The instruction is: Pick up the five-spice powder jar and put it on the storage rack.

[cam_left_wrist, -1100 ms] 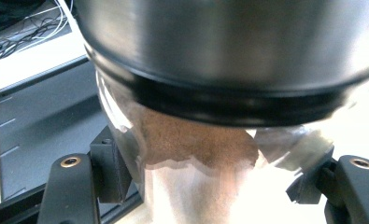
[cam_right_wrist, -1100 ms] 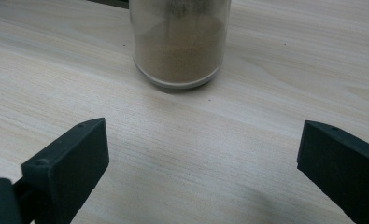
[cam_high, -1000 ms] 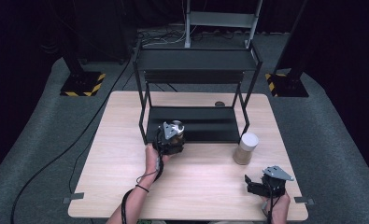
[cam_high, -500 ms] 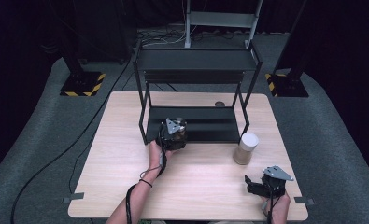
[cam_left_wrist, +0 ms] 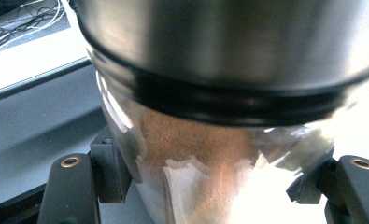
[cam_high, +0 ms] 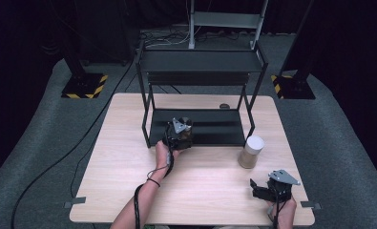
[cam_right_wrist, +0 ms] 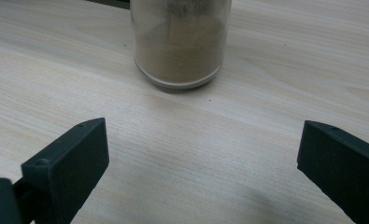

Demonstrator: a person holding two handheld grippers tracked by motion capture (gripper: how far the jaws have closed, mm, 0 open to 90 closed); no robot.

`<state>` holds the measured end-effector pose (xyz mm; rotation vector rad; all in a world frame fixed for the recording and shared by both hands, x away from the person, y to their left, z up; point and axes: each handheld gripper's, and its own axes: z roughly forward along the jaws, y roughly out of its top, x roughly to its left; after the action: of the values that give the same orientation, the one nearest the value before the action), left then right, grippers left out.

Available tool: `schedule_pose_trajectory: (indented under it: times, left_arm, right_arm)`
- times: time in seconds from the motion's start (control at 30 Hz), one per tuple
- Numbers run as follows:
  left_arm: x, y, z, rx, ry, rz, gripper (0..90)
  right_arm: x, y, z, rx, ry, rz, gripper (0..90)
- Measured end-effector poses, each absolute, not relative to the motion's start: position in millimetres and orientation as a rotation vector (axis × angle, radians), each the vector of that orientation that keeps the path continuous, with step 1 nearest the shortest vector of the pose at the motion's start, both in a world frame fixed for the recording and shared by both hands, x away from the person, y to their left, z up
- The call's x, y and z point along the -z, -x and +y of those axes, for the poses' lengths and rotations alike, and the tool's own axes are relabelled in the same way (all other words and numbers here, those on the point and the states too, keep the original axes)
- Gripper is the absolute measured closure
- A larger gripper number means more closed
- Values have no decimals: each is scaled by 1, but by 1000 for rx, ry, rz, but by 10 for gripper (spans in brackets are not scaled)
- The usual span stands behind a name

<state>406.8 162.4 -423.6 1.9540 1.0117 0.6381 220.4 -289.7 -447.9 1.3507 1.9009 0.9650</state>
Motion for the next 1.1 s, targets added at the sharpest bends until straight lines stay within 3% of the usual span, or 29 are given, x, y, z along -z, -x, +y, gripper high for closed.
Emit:
schedule_pose_trajectory:
  times: [1.1]
  left_arm:
    - [449, -423, 156, -606, -1867, 1069, 310]
  right_arm:
    - [449, -219, -290, -974, -1349, 1894, 11]
